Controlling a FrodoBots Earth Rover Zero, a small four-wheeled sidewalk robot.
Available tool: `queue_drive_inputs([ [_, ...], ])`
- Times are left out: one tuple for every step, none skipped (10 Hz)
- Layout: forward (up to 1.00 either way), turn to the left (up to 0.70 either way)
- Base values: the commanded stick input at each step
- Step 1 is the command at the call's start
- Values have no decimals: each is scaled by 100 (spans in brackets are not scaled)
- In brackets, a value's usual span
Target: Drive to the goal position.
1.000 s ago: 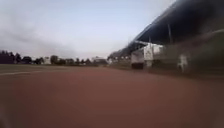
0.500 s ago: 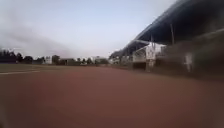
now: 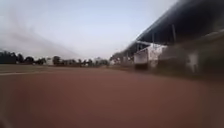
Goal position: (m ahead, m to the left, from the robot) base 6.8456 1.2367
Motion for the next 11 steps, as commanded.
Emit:
queue_drive_inputs([
  [70,0],
  [70,0],
  [70,0],
  [70,0],
  [70,0],
  [70,0],
  [70,0],
  [70,0],
  [70,0],
  [70,0],
  [70,0],
])
